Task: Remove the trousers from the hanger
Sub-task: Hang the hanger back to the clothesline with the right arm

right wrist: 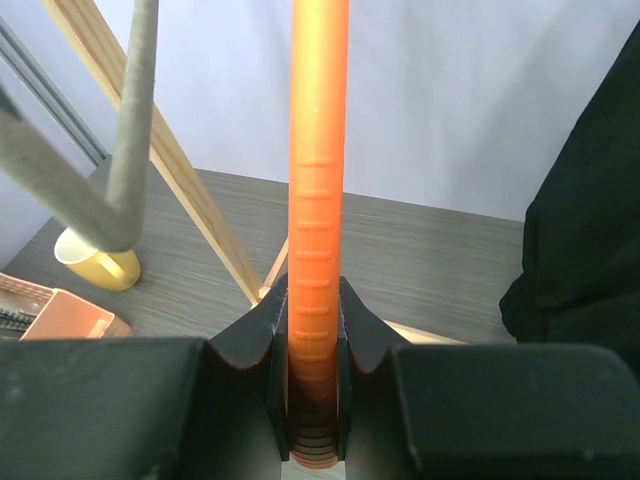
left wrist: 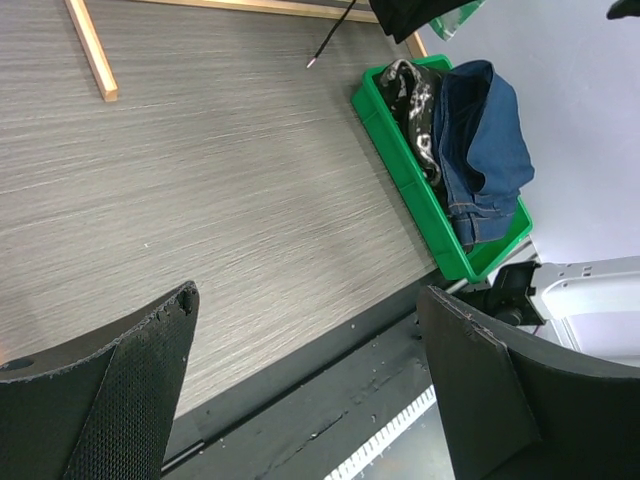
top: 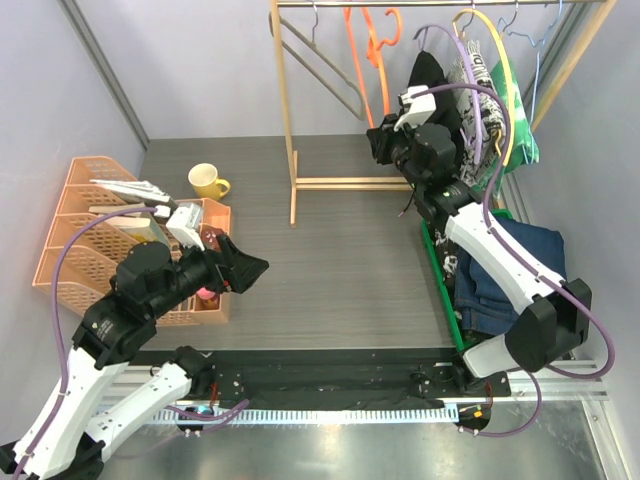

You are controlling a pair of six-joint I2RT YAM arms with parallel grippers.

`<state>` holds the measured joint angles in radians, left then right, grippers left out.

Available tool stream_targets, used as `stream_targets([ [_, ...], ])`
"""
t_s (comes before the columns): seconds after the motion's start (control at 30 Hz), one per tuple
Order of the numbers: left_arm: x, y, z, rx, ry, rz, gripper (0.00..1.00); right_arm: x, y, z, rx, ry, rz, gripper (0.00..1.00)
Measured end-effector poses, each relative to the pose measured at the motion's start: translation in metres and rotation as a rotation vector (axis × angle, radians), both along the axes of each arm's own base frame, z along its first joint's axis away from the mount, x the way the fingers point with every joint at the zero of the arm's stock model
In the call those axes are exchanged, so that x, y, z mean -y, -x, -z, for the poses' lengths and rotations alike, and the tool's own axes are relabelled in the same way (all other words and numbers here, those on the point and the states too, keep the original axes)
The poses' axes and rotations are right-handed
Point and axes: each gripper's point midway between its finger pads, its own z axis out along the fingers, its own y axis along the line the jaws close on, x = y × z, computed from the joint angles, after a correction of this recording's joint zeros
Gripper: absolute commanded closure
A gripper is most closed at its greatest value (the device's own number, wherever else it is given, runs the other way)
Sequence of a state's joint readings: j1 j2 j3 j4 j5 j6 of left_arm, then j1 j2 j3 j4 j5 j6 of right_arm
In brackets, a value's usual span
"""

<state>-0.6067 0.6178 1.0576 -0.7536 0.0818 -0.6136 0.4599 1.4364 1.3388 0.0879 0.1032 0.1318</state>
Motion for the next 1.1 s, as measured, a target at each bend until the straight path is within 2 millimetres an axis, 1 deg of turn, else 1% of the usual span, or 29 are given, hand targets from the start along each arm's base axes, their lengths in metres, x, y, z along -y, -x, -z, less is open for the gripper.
stream_targets([
  [0.2,0.002,0.000,0.001,-0.010,0.004,0.004,0.11,0.001,-0.009,-0.001,0.011,-0.030,-0.022,0.99],
  [0.4,0.005,-0.001,0.004,-0.027,0.002,0.013,0.11,0.001,-0.013,-0.009,0.044,-0.058,-0.038,0.99],
  [0.7,0.007,-0.003,0.006,-0.040,-0.003,0.015,0.11,-0.010,-0.031,-0.002,0.038,-0.075,-0.079,0.99],
  [0.93,0.009,-0.005,0.009,-0.050,-0.009,0.016,0.11,-0.017,-0.041,-0.011,0.054,-0.087,-0.104,0.99],
  [1.1,0.011,-0.006,0.008,-0.053,0.001,0.019,0.11,-0.023,-0.046,-0.010,0.046,-0.089,-0.128,0.99],
])
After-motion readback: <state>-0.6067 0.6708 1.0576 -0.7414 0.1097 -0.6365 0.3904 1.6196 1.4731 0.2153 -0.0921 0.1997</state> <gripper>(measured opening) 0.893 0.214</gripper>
